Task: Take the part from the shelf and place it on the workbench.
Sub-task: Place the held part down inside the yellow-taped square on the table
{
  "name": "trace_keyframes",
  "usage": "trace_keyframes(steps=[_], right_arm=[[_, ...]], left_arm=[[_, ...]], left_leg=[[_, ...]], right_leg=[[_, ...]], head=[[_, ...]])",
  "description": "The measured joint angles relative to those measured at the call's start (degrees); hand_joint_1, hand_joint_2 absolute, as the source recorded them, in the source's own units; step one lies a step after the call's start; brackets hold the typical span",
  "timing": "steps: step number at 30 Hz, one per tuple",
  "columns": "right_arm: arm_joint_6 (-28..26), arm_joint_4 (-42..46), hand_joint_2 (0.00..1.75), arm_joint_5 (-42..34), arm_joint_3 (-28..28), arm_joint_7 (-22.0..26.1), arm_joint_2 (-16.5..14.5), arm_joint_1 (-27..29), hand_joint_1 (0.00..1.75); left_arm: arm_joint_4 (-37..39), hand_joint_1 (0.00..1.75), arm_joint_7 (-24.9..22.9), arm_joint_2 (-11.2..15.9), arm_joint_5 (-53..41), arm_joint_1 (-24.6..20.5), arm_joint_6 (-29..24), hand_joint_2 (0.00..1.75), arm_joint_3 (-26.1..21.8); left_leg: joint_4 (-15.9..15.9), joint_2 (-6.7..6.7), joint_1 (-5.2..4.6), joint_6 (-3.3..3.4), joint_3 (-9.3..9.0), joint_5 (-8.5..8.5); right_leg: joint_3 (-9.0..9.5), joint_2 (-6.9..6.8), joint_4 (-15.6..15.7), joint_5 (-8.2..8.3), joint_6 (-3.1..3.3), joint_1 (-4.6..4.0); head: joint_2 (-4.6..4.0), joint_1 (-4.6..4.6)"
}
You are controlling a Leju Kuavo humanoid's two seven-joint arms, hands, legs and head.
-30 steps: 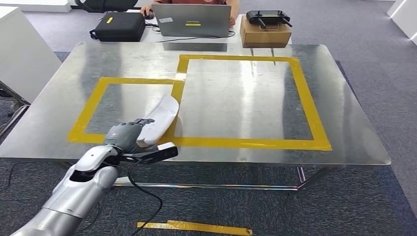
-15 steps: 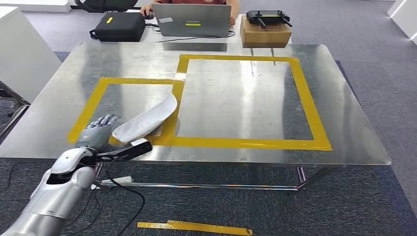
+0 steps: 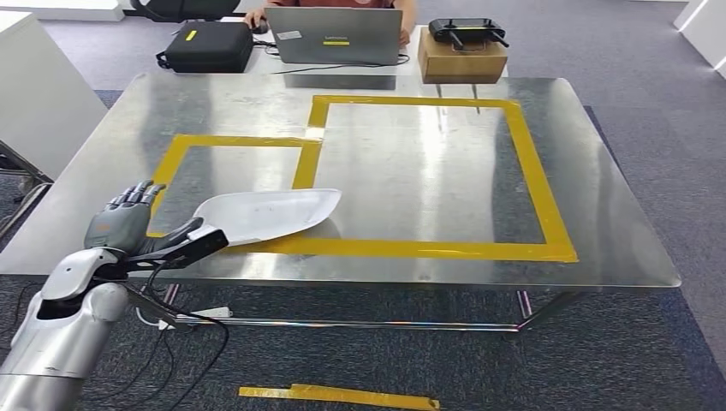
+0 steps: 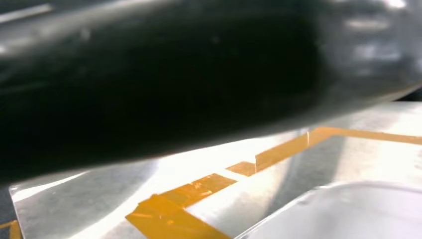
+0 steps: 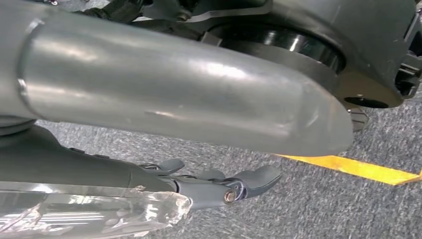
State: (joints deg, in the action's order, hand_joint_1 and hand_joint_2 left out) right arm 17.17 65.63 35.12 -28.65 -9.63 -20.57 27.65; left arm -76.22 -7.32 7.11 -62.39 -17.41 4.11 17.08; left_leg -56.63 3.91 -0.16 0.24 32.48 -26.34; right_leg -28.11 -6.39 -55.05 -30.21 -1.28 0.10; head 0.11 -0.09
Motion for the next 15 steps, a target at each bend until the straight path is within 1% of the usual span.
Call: trace_keyframes(steps=[8,11,15], right_arm=[[0.15,-1.07,0.00,1.02,-0.72,0.50,0.00,-0.82,0.00],[0.00,-1.44,0.00,3.25,-1.31,1.23,0.00,-1.19,0.00],[-1.14,-1.73,0.00,7.52,-1.99,2.00,0.00,-1.71,0.00]], left_arm=[[-1.72,0.00,0.32,0.89,0.49,-0.01,-0.08,0.00,-1.14],[-2.96,0.00,0.51,1.58,1.20,0.02,-0.30,0.00,-2.00],[-5.39,0.00,0.52,3.29,1.98,0.13,-0.32,0.00,-4.13]], left_leg=[[0.00,0.00,0.00,0.00,0.03,0.00],[0.00,0.00,0.00,-0.01,0.04,0.00],[-0.22,0.03,-0.15,0.19,0.10,-0.14]], right_leg=[[0.07,0.01,0.00,0.00,0.00,0.00],[0.25,0.02,-0.01,0.01,0.00,0.00],[0.32,-0.03,0.06,0.15,-0.20,0.13]], head=[[0.00,0.00],[0.00,-0.02],[0.00,0.01]])
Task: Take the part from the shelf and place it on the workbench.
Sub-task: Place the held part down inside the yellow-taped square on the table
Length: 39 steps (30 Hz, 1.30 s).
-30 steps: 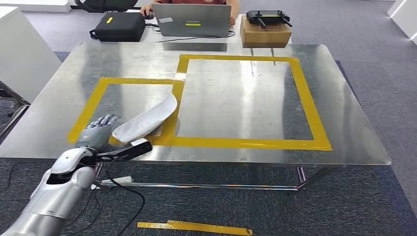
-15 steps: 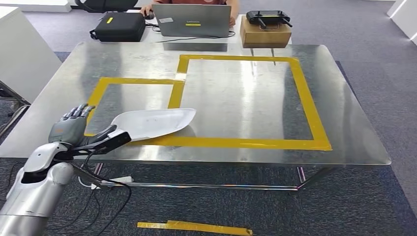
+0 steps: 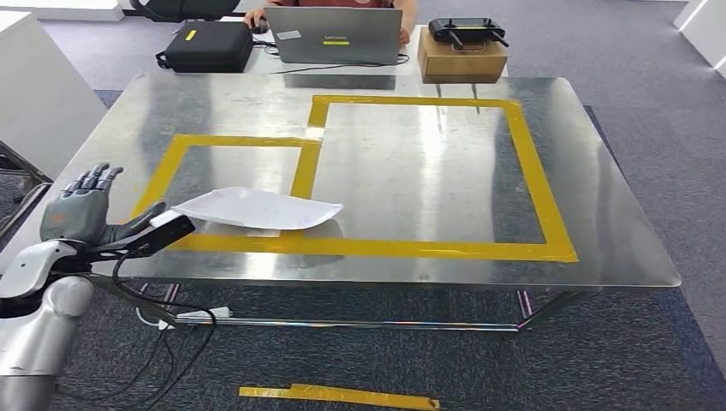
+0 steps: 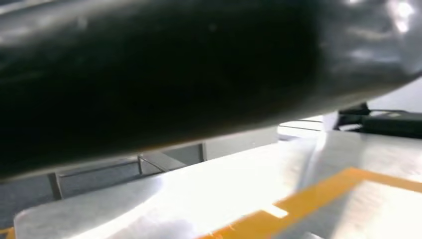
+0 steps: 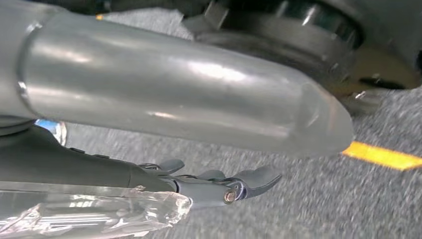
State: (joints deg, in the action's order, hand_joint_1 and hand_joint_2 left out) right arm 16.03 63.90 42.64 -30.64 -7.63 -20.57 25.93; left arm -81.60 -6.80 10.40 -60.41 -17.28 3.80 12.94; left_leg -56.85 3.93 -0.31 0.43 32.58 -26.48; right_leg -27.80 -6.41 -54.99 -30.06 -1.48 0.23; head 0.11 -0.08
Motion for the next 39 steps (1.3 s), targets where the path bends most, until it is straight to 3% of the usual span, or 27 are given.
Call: trace_keyframes(steps=[5,6,7,9,11,12,13,14,16,18,20,21,23,24,25,26,27,28,29,31,33,35,37,39], right_arm=[[-0.81,-0.28,0.00,1.77,-0.22,0.49,-0.02,-0.84,0.00],[-0.81,-0.31,0.00,1.72,-0.22,0.61,-0.02,-0.99,0.00],[-0.82,-0.35,0.00,1.67,-0.20,0.73,-0.02,-1.08,0.00],[-0.82,-0.55,0.00,1.59,-0.17,0.87,-0.02,-1.06,0.00],[-0.79,-0.85,0.00,1.58,-0.16,0.88,-0.02,-1.03,0.00],[-0.76,-0.98,0.00,1.58,-0.16,0.89,-0.02,-1.05,0.00],[-0.73,-1.07,0.00,1.58,-0.16,0.89,-0.02,-1.10,0.00],[-0.71,-1.13,0.00,1.62,-0.17,0.88,-0.02,-1.15,0.00],[-0.69,-1.20,0.00,1.78,-0.22,0.83,-0.02,-1.25,0.00],[-0.65,-1.26,0.00,2.04,-0.26,0.73,-0.02,-1.33,0.00],[-0.58,-1.28,0.00,2.29,-0.28,0.54,-0.02,-1.37,0.00],[-0.50,-1.28,0.00,2.36,-0.29,0.44,-0.02,-1.41,0.00],[-0.28,-1.28,0.00,2.38,-0.30,0.37,-0.03,-1.49,0.00],[-0.15,-1.28,0.00,2.37,-0.30,0.33,-0.04,-1.48,0.00],[-0.05,-1.28,0.00,2.35,-0.30,0.31,-0.04,-1.44,0.00],[0.06,-1.28,0.00,2.32,-0.31,0.27,-0.04,-1.40,0.00],[0.13,-1.28,0.00,2.30,-0.31,0.24,-0.04,-1.37,0.00],[0.19,-1.28,0.00,2.27,-0.29,0.21,-0.04,-1.38,0.00],[0.24,-1.28,0.00,2.24,-0.28,0.17,-0.04,-1.41,0.00],[0.30,-1.27,0.00,2.19,-0.26,0.08,-0.04,-1.44,0.00],[0.32,-1.26,0.00,2.15,-0.23,-0.01,-0.03,-1.44,0.00],[0.32,-1.25,0.00,2.16,-0.21,-0.08,-0.02,-1.48,0.00],[0.31,-1.17,0.00,2.18,-0.20,-0.14,-0.02,-1.56,0.00],[0.31,-1.10,0.00,2.19,-0.17,-0.19,-0.02,-1.54,0.00]], left_arm=[[-3.32,0.00,-0.02,2.73,0.67,0.80,0.06,0.00,-3.23],[-4.09,0.00,-0.02,3.27,0.83,0.99,0.07,0.00,-3.95],[-4.78,0.00,-0.03,3.67,0.98,1.13,0.08,0.00,-4.59],[-5.74,0.00,-0.04,4.07,1.23,1.36,0.12,0.00,-5.49],[-6.18,0.00,-0.04,4.25,1.40,1.94,0.18,0.00,-5.99],[-6.33,0.00,-0.04,4.34,1.48,2.27,0.20,0.00,-6.27],[-6.48,0.00,-0.04,4.45,1.55,2.53,0.20,0.00,-6.59],[-6.66,0.00,-0.04,4.57,1.59,2.68,0.21,0.00,-6.91],[-7.08,0.00,0.01,4.75,1.65,2.72,0.28,0.00,-7.49],[-7.46,0.00,0.10,4.94,1.63,2.82,0.48,0.00,-7.86],[-7.74,0.00,0.15,5.28,1.46,3.19,0.75,0.00,-8.08],[-7.86,0.00,0.15,5.49,1.33,3.43,0.86,0.00,-8.22],[-8.02,0.00,0.15,5.85,1.05,3.59,1.04,0.00,-8.48],[-8.06,0.00,0.15,5.91,0.94,3.61,1.14,0.00,-8.53],[-8.08,0.00,0.15,5.94,0.80,3.66,1.26,0.00,-8.52],[-8.10,0.00,0.14,5.92,0.68,3.80,1.36,0.00,-8.48],[-8.10,0.00,0.11,5.91,0.57,3.97,1.45,0.00,-8.45],[-8.10,0.00,0.09,5.91,0.50,4.07,1.50,0.00,-8.44],[-8.14,0.00,0.08,5.92,0.46,4.11,1.52,0.00,-8.44],[-8.26,0.00,0.07,5.95,0.40,4.05,1.55,0.00,-8.43],[-8.41,0.00,0.07,5.96,0.39,4.01,1.58,0.00,-8.40],[-8.49,0.00,0.07,5.98,0.39,4.24,1.61,0.00,-8.41],[-8.61,0.00,0.07,6.03,0.39,4.46,1.61,0.00,-8.54],[-8.76,0.00,0.08,5.97,0.39,4.52,1.60,0.00,-8.64]], left_leg=[[0.31,-0.42,0.01,0.51,0.11,0.03],[0.64,-0.79,0.19,0.74,-0.03,0.20],[0.96,-1.23,0.39,1.01,-0.17,0.43],[1.19,-2.41,0.59,1.37,-0.21,0.73],[1.14,-3.97,0.59,1.43,-0.07,0.83],[1.11,-4.82,0.60,1.38,-0.07,0.86],[1.07,-5.68,0.63,1.28,-0.10,0.88],[1.01,-6.55,0.68,1.13,-0.15,0.88],[0.74,-8.18,0.75,0.56,-0.01,0.87],[0.52,-9.63,0.90,-0.31,0.58,1.11],[0.54,-10.85,1.17,-1.22,1.12,1.47],[0.31,-10.40,1.23,-1.57,1.33,1.32],[-2.95,-7.55,1.16,-2.15,2.85,-0.84],[-6.47,-5.82,1.16,-2.40,4.46,-2.77],[-10.65,-4.89,1.23,-2.65,6.41,-4.75],[-14.26,-4.56,1.36,-2.86,8.12,-6.11],[-16.21,-4.41,1.48,-3.02,9.01,-6.43],[-15.76,-4.26,1.59,-3.13,8.70,-5.55],[-12.98,-3.90,1.68,-3.18,7.14,-3.77],[-4.87,-1.72,1.56,-3.11,2.65,-0.42],[-0.61,-0.22,1.23,-2.48,0.43,0.36],[-0.38,-1.18,1.04,-1.53,0.60,0.14],[-0.31,-2.45,1.16,-0.79,0.74,0.26],[-0.23,-3.56,1.29,-0.18,0.79,0.31]], right_leg=[[0.07,-0.30,0.02,-0.12,-0.46,0.12],[-0.14,0.54,-0.48,-0.69,-0.62,0.16],[-0.80,1.90,-1.98,-1.78,-0.74,0.23],[-3.93,5.05,-8.75,-5.33,-0.84,0.39],[-7.85,6.15,-16.33,-7.90,-0.89,0.45],[-8.82,6.29,-17.63,-7.61,-0.86,0.45],[-8.64,6.39,-16.45,-6.09,-0.79,0.48],[-7.42,6.67,-13.13,-3.71,-0.66,0.53],[-4.12,9.15,-5.14,0.01,-0.30,0.83],[-2.43,11.19,-1.59,0.77,0.05,0.96],[-2.22,10.47,-1.40,0.81,0.59,0.82],[-2.14,9.83,-1.23,0.95,0.98,0.84],[-1.91,8.36,-0.82,1.18,1.76,0.95],[-1.84,7.56,-0.78,1.17,2.00,0.91],[-1.86,6.75,-0.79,1.10,2.17,0.86],[-1.87,5.91,-0.81,1.03,2.23,0.84],[-1.86,5.10,-0.84,0.97,2.22,0.83],[-1.79,4.32,-0.86,0.87,2.15,0.83],[-1.63,3.57,-0.89,0.72,2.00,0.85],[-1.25,2.21,-1.07,0.21,1.46,0.69],[-0.96,1.05,-1.26,-0.34,0.83,0.30],[-0.58,-0.10,-1.13,-0.61,0.24,0.16],[-0.89,1.28,-2.05,-1.65,-0.39,0.38],[-3.56,4.53,-7.48,-4.81,-0.68,0.55]], head=[[0.00,0.04],[0.00,-0.07],[0.01,-0.19],[0.01,-0.47],[0.00,-0.51],[0.00,-0.52],[0.00,-0.54],[0.00,-0.53],[0.00,-0.50],[0.01,-0.47],[0.01,-0.48],[0.00,-0.44],[0.00,-0.09],[0.00,0.10],[0.00,0.26],[0.00,0.29],[0.00,0.28],[0.00,0.29],[0.00,0.29],[0.00,0.34],[0.00,0.37],[0.00,0.38],[0.00,0.31],[0.00,0.11]])
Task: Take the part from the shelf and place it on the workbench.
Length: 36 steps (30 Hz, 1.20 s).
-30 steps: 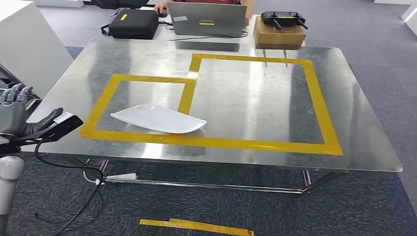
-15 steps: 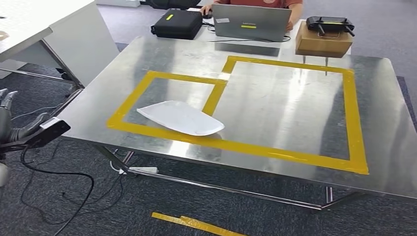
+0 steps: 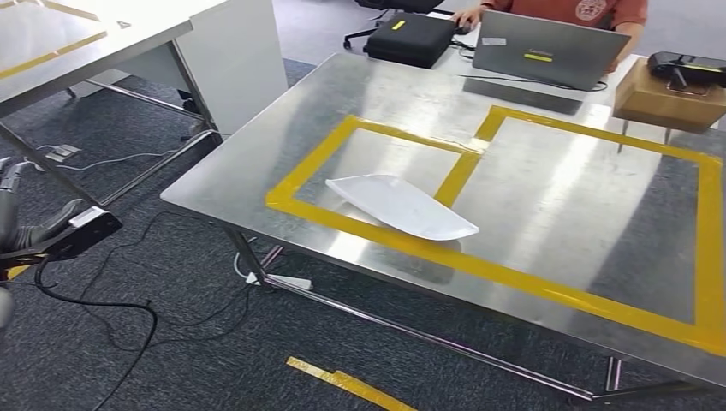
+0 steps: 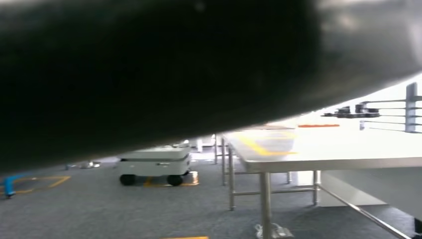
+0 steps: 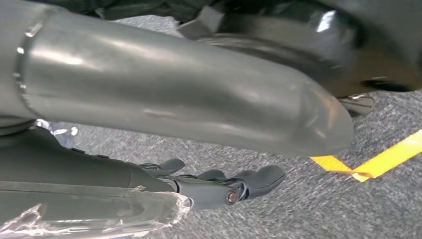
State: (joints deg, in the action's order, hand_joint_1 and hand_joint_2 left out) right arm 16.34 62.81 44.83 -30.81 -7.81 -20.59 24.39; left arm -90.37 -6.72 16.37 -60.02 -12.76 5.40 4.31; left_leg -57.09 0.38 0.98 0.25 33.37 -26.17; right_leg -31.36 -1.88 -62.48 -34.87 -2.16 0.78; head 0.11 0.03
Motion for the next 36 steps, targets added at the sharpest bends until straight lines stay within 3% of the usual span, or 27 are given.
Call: trace_keyframes(steps=[2,3,4,6,8,10,12,14,16,18,19,20,22,24,25,27,29,30,31,33,34,35,36], right_arm=[[0.01,0.01,0.00,0.03,0.02,-0.05,0.00,0.11,0.00],[0.01,0.01,0.00,0.05,0.02,-0.07,0.00,0.15,0.00],[0.01,0.01,0.00,0.09,0.02,-0.07,0.00,0.16,0.00],[0.01,0.01,0.00,0.22,0.01,-0.07,0.00,0.17,0.00],[0.03,0.02,0.00,0.44,-0.05,-0.02,0.06,0.21,0.00],[0.10,0.03,0.00,0.67,-0.09,0.09,0.12,0.26,0.00],[0.19,0.09,0.00,0.85,-0.10,0.22,0.12,0.22,0.00],[0.21,0.14,0.00,0.95,-0.17,0.38,0.12,0.13,0.00],[0.18,0.14,0.00,0.97,-0.23,0.45,0.11,0.17,0.00],[0.03,0.14,0.00,0.68,-0.24,0.35,0.11,0.27,0.00],[-0.06,0.15,0.00,0.33,-0.21,0.19,0.11,0.35,0.00],[-0.13,0.16,0.00,-0.10,-0.16,-0.05,0.11,0.47,0.00],[-0.17,0.31,0.00,-0.99,0.02,-0.64,0.11,0.88,0.00],[-0.23,0.63,0.00,-1.81,0.25,-1.25,0.11,1.29,0.00],[-0.34,0.87,0.00,-2.37,0.44,-1.60,0.11,1.45,0.00],[-0.92,1.61,0.00,-3.94,1.05,-2.52,0.11,1.81,0.00],[-1.61,2.57,0.00,-5.75,1.90,-3.54,0.11,2.48,0.00],[-1.83,3.05,0.00,-6.49,2.33,-4.01,0.11,2.91,0.00],[-1.97,3.49,0.00,-7.07,2.76,-4.41,0.11,3.37,0.00],[-2.07,4.22,0.00,-7.73,3.49,-4.97,0.11,4.17,0.00],[-2.09,4.50,0.00,-7.88,3.77,-5.11,0.11,4.45,0.00],[-2.10,4.75,0.00,-7.96,3.98,-5.17,0.11,4.63,0.00],[-2.10,4.97,0.00,-7.99,4.14,-5.19,0.11,4.73,0.00]], left_arm=[[-0.03,0.00,0.03,-0.11,0.00,0.21,0.01,0.00,-0.01],[-0.03,0.00,0.05,-0.14,0.00,0.36,0.02,0.00,0.00],[-0.03,0.00,0.05,-0.15,0.00,0.48,0.02,0.00,-0.02],[-0.06,0.00,0.05,-0.14,0.00,0.59,0.02,0.00,-0.14],[-0.11,0.00,0.04,-0.13,-0.01,0.71,0.02,0.00,-0.30],[-0.15,0.00,0.03,-0.08,-0.01,1.24,0.02,0.00,-0.54],[-0.19,0.00,0.03,0.09,-0.02,2.20,0.02,0.00,-0.98],[-0.23,0.00,0.10,0.43,-0.02,3.14,-0.16,0.00,-1.68],[-0.25,0.00,0.62,0.63,0.01,4.60,-1.00,0.00,-2.40],[-0.25,0.00,1.88,0.61,0.40,7.46,-2.63,0.00,-3.36],[-0.25,0.00,2.72,0.55,0.82,9.26,-3.59,0.00,-4.09],[-0.26,0.00,3.61,0.45,1.29,11.06,-4.53,0.00,-4.97],[-0.27,0.00,5.21,0.11,2.09,14.08,-5.91,0.00,-6.98],[-0.32,0.00,6.40,-0.53,3.00,16.39,-6.50,0.00,-9.01],[-0.35,0.00,7.09,-1.08,3.78,17.73,-6.59,0.00,-10.17],[-0.43,0.00,9.21,-3.01,5.69,21.09,-6.20,0.00,-13.12],[-0.38,0.00,12.24,-5.89,6.77,24.30,-4.95,0.00,-16.96],[-0.30,0.00,13.91,-7.50,6.61,25.51,-4.28,0.00,-18.94],[-0.15,0.00,15.50,-9.23,6.15,26.54,-3.74,0.00,-20.85],[0.28,0.00,17.77,-12.36,4.95,28.07,-2.96,0.00,-24.24],[0.50,0.00,18.34,-13.65,4.41,28.53,-2.58,0.00,-25.67],[0.68,0.00,18.66,-14.68,3.90,28.76,-2.14,0.00,-26.91],[0.79,0.00,18.86,-15.52,3.49,28.85,-1.74,0.00,-27.94]], left_leg=[[-0.01,-1.24,-0.18,0.36,0.05,-0.06],[-0.02,-1.99,-0.32,0.42,0.03,-0.08],[-0.02,-2.78,-0.46,0.45,-0.04,-0.10],[-0.03,-4.43,-0.67,0.47,-0.28,-0.13],[-0.08,-5.91,-0.64,0.33,-0.26,-0.13],[-0.08,-7.39,-0.25,-0.27,0.22,0.10],[-0.04,-8.43,0.07,-1.08,0.63,0.32],[-1.96,-5.84,-0.08,-1.73,1.57,-1.03],[-8.16,-2.12,-0.14,-2.38,4.53,-4.41],[-14.64,-1.06,0.20,-3.01,7.76,-6.81],[-15.46,-0.87,0.40,-3.25,8.15,-6.55],[-14.01,-0.61,0.57,-3.42,7.34,-5.25],[-6.51,1.44,0.62,-3.59,3.16,-1.69],[-0.91,3.25,0.34,-2.97,0.01,-0.16],[-0.05,3.46,0.13,-2.47,-0.47,-0.33],[0.04,2.14,-0.05,-1.42,-0.54,-0.52],[0.23,1.08,0.01,-0.63,-0.65,-0.45],[0.31,0.57,0.09,-0.27,-0.71,-0.40],[0.31,0.01,0.04,-0.01,-0.70,-0.46],[0.30,-1.46,-0.14,0.30,-0.72,-0.60],[0.29,-2.36,-0.22,0.36,-0.78,-0.64],[0.29,-3.32,-0.30,0.37,-0.88,-0.66],[0.29,-4.32,-0.34,0.36,-1.02,-0.68]], right_leg=[[-4.31,1.52,-8.33,-3.32,0.15,-0.08],[-5.90,1.72,-10.90,-3.68,0.32,-0.17],[-6.46,1.84,-11.19,-2.80,0.56,-0.25],[-4.39,2.94,-5.17,1.83,1.39,-0.43],[-1.25,6.26,2.16,5.31,2.46,-0.40],[0.11,8.06,4.86,5.81,2.93,-0.46],[0.55,6.78,5.58,5.96,2.93,-0.53],[1.18,5.10,6.50,6.24,3.25,-0.37],[1.67,3.22,6.94,6.21,3.63,-0.35],[1.85,1.53,6.92,5.95,3.76,-0.37],[1.97,0.77,6.92,5.79,3.72,-0.37],[2.17,0.03,6.90,5.58,3.58,-0.36],[2.77,-1.44,6.79,4.96,3.07,-0.43],[3.09,-2.75,6.54,4.06,2.33,-0.75],[3.26,-3.33,6.54,3.69,1.94,-0.87],[3.99,-4.10,6.72,3.18,1.21,-0.73],[3.80,-2.42,5.19,1.67,0.60,-0.42],[2.68,-0.93,2.70,0.06,0.41,-0.30],[0.92,0.50,-1.12,-2.00,0.35,-0.26],[-3.08,1.61,-8.98,-4.99,0.39,-0.25],[-4.24,1.76,-10.74,-4.94,0.50,-0.26],[-4.28,1.90,-10.03,-3.60,0.68,-0.26],[-3.18,2.29,-6.98,-1.28,0.94,-0.27]], head=[[0.00,-0.10],[0.00,-0.12],[0.00,-0.13],[0.00,-0.13],[0.00,-0.02],[0.00,0.03],[0.00,-0.02],[0.00,0.21],[0.00,0.46],[0.00,0.52],[0.00,0.54],[0.00,0.54],[0.00,0.55],[0.00,0.46],[0.00,0.35],[0.00,0.15],[0.00,-0.01],[0.00,-0.12],[0.00,-0.23],[0.00,-0.26],[0.00,-0.25],[0.00,-0.25],[0.00,-0.26]])
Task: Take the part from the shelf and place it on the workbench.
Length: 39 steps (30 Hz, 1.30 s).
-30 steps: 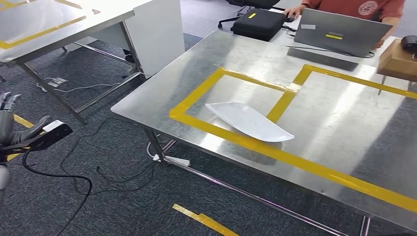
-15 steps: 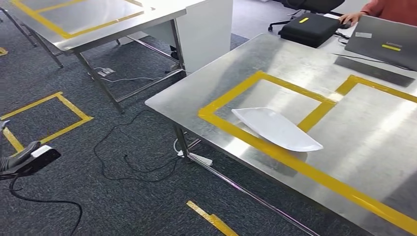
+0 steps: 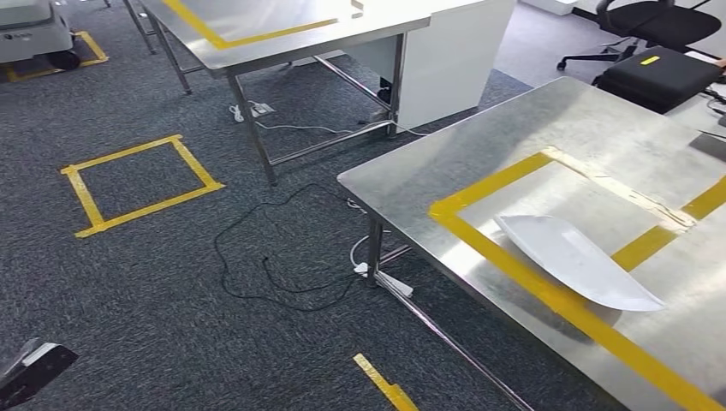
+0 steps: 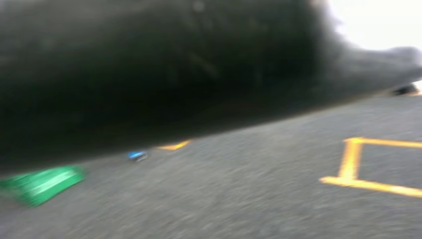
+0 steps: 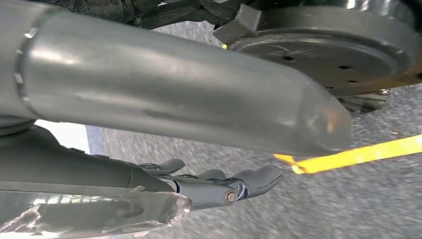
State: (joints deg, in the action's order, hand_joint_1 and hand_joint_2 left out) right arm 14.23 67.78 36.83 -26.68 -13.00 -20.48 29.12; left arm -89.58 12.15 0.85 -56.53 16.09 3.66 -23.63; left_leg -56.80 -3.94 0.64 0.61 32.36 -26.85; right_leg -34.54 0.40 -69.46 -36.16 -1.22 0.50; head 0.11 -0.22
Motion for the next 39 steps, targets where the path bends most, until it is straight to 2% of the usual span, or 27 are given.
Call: trace_keyframes(steps=[2,4,5,6,7,9,11,12,13,14,16,18,20,22,24,26,27,28,29,30,31,32,34,35,37,38,39], right_arm=[[-0.01,0.36,0.00,-0.02,0.14,-0.01,0.01,0.06,0.00],[0.00,0.60,0.00,-0.04,0.29,-0.03,0.01,0.14,0.00],[-0.01,0.68,0.00,-0.05,0.40,-0.07,0.01,0.17,0.00],[-0.01,0.82,0.00,-0.06,0.49,-0.11,0.00,0.19,0.00],[-0.02,0.96,0.00,-0.05,0.60,-0.15,0.00,0.17,0.00],[-0.03,1.27,0.00,-0.07,0.80,-0.15,0.00,0.21,0.00],[-0.03,1.37,0.00,-0.10,0.96,-0.18,0.00,0.37,0.00],[-0.05,1.37,0.00,-0.13,1.00,-0.28,0.00,0.45,0.00],[-0.07,1.38,0.00,-0.24,1.02,-0.44,0.00,0.52,0.00],[-0.08,1.46,0.00,-0.42,1.07,-0.65,0.00,0.63,0.00],[0.06,1.88,0.00,-0.92,1.32,-1.05,0.00,0.99,0.00],[0.37,2.72,0.00,-1.25,1.62,-1.34,-0.01,1.65,0.00],[0.65,3.64,0.00,-1.37,1.87,-1.52,-0.01,2.26,0.00],[0.83,4.58,0.00,-1.46,2.27,-1.54,0.00,2.68,0.00],[0.93,5.36,0.00,-1.54,2.63,-1.36,0.00,3.04,0.00],[0.97,5.71,0.00,-1.54,2.76,-1.10,0.00,3.44,0.00],[0.96,5.79,0.00,-1.54,2.79,-0.99,0.00,3.64,0.00],[0.93,5.85,0.00,-1.55,2.81,-0.92,0.00,3.81,0.00],[0.85,5.91,0.00,-1.58,2.83,-0.87,0.00,3.92,0.00],[0.78,5.95,0.00,-1.62,2.85,-0.84,0.00,3.98,0.00],[0.72,6.02,0.00,-1.66,2.86,-0.84,0.00,4.04,0.00],[0.65,6.10,0.00,-1.69,2.88,-0.84,0.00,4.07,0.00],[0.59,6.28,0.00,-1.73,2.96,-0.84,0.00,4.14,0.00],[0.57,6.36,0.00,-1.75,3.02,-0.83,0.00,4.14,0.00],[0.52,6.59,0.00,-1.84,3.13,-0.69,0.00,4.15,0.00],[0.50,6.73,0.00,-1.93,3.20,-0.56,0.00,4.15,0.00],[0.44,6.86,0.00,-2.06,3.26,-0.37,-0.01,4.18,0.00]], left_arm=[[0.11,0.00,0.21,-1.39,-0.43,0.00,0.49,0.00,-1.69],[0.17,0.00,0.33,-2.34,-0.56,0.05,0.70,0.00,-2.78],[0.21,0.00,0.38,-2.66,-0.63,0.14,0.77,0.00,-3.18],[0.23,0.00,0.41,-2.91,-0.70,0.30,0.81,0.00,-3.56],[0.26,0.00,0.44,-3.13,-0.78,0.48,0.81,0.00,-3.98],[0.30,0.00,0.44,-3.43,-0.88,0.57,0.82,0.00,-4.76],[0.40,0.00,0.22,-3.76,-1.05,0.36,1.62,0.00,-5.23],[0.62,0.00,0.03,-4.13,-1.29,0.31,2.69,0.00,-5.62],[1.07,0.00,-0.06,-4.73,-1.66,0.37,4.27,0.00,-6.31],[1.75,0.00,0.08,-5.60,-2.21,0.46,6.14,0.00,-7.48],[4.00,0.00,1.41,-7.99,-4.19,0.50,9.99,0.00,-11.17],[7.30,0.00,3.24,-11.05,-7.46,-0.28,13.51,0.00,-16.71],[10.83,0.00,4.15,-14.14,-9.92,-1.37,16.29,0.00,-23.27],[14.24,0.00,3.07,-16.59,-9.62,-2.02,17.71,0.00,-29.37],[17.19,0.00,-0.27,-18.42,-6.03,-2.20,17.66,0.00,-33.23],[19.23,0.00,-4.95,-19.70,0.18,-1.80,16.58,0.00,-33.89],[20.03,0.00,-7.15,-20.16,3.33,-1.40,15.71,0.00,-33.42],[20.71,0.00,-8.89,-20.56,5.91,-0.92,14.73,0.00,-32.77],[21.30,0.00,-10.17,-20.94,7.87,-0.38,13.71,0.00,-32.00],[21.78,0.00,-11.09,-21.23,9.27,0.13,12.85,0.00,-31.19],[22.14,0.00,-11.74,-21.48,10.31,0.59,12.25,0.00,-30.32],[22.38,0.00,-12.27,-21.68,11.09,0.96,11.90,0.00,-29.45],[22.57,0.00,-13.01,-21.88,12.07,1.51,11.70,0.00,-27.89],[22.60,0.00,-13.36,-21.96,12.50,1.79,11.74,0.00,-27.25],[22.64,0.00,-14.14,-22.08,13.73,2.52,11.99,0.00,-26.14],[22.69,0.00,-14.58,-22.11,14.69,2.93,12.11,0.00,-25.57],[22.75,0.00,-14.91,-22.11,15.75,3.28,12.11,0.00,-24.94]], left_leg=[[-0.05,-1.82,0.01,-0.16,-0.17,-0.04],[-0.12,-3.48,0.23,-0.73,0.11,0.07],[-0.11,-4.26,0.37,-1.17,0.33,0.23],[-0.01,-5.03,0.57,-1.62,0.54,0.41],[-0.17,-4.88,0.66,-1.95,0.70,0.37],[-2.90,-1.56,0.47,-2.44,1.99,-1.49],[-9.77,2.47,0.36,-2.85,5.14,-5.35],[-13.30,3.16,0.45,-3.07,6.77,-6.87],[-15.45,3.45,0.55,-3.23,7.66,-7.47],[-15.50,3.61,0.63,-3.35,7.43,-7.04],[-9.39,4.67,0.73,-3.43,3.54,-3.97],[-2.36,6.86,0.58,-3.02,-0.72,-1.78],[-0.21,7.46,0.26,-2.20,-1.89,-1.59],[-0.08,6.24,0.14,-1.32,-1.82,-1.50],[0.19,5.19,0.22,-0.54,-1.91,-1.29],[0.26,3.92,0.15,-0.01,-1.80,-1.16],[0.24,3.16,0.03,0.13,-1.71,-1.12],[0.23,2.38,-0.10,0.19,-1.68,-1.11],[0.22,1.56,-0.22,0.20,-1.72,-1.11],[0.21,0.73,-0.31,0.21,-1.84,-1.11],[0.20,-0.17,-0.36,0.20,-1.97,-1.11],[0.19,-1.00,-0.38,0.15,-2.05,-1.10],[0.11,-2.53,-0.37,-0.22,-1.92,-1.03],[0.13,-3.20,-0.27,-0.59,-1.73,-0.94],[0.20,-4.43,-0.03,-1.40,-1.43,-0.72],[-0.22,-3.90,-0.05,-1.68,-1.20,-1.05],[-1.53,-2.56,-0.13,-1.91,-0.58,-2.05]], right_leg=[[3.27,2.92,8.17,4.22,0.72,0.05],[5.13,5.33,12.44,5.55,1.21,0.01],[5.40,5.36,12.70,5.44,1.34,-0.09],[5.65,4.66,12.84,5.56,1.48,-0.21],[5.95,3.88,13.11,5.76,1.71,-0.20],[6.44,2.08,13.85,6.19,2.20,-0.10],[6.54,0.06,14.16,6.17,2.52,-0.19],[6.44,-1.00,14.14,6.04,2.60,-0.27],[6.36,-2.02,14.13,5.87,2.64,-0.31],[6.33,-2.97,14.12,5.70,2.61,-0.33],[6.71,-4.52,14.08,5.33,2.33,-0.33],[7.21,-5.74,13.91,4.81,1.67,-0.62],[7.77,-6.76,13.85,4.37,0.91,-0.80],[8.43,-7.28,13.87,4.01,0.20,-0.49],[7.80,-4.99,11.53,2.10,-0.33,-0.19],[4.38,-1.70,4.13,-1.79,-0.44,-0.07],[2.23,-0.92,-0.16,-3.45,-0.40,-0.06],[0.57,-0.61,-3.16,-4.14,-0.31,-0.07],[-0.11,-0.46,-3.89,-3.52,-0.15,-0.10],[0.38,-0.23,-2.16,-1.73,0.08,-0.14],[1.86,0.42,1.64,0.79,0.38,-0.18],[3.66,1.99,5.96,2.92,0.71,-0.20],[6.13,4.70,11.97,4.99,1.06,-0.20],[6.47,5.30,12.81,4.94,1.17,-0.26],[6.71,4.02,13.28,5.20,1.53,-0.32],[6.99,3.24,13.61,5.45,1.83,-0.25],[7.13,2.33,13.98,5.71,2.14,-0.15]], head=[[0.00,0.04],[0.00,0.04],[0.00,0.04],[0.00,0.00],[0.00,0.06],[0.00,0.32],[0.00,0.55],[0.00,0.58],[0.00,0.58],[0.00,0.59],[0.00,0.63],[0.00,0.56],[0.00,0.36],[0.00,0.24],[0.00,0.06],[0.00,-0.15],[0.00,-0.16],[0.00,-0.15],[0.00,-0.15],[0.00,-0.14],[0.00,-0.15],[0.00,-0.13],[0.00,-0.12],[0.00,-0.09],[0.00,-0.08],[0.00,-0.05],[0.01,0.13]])
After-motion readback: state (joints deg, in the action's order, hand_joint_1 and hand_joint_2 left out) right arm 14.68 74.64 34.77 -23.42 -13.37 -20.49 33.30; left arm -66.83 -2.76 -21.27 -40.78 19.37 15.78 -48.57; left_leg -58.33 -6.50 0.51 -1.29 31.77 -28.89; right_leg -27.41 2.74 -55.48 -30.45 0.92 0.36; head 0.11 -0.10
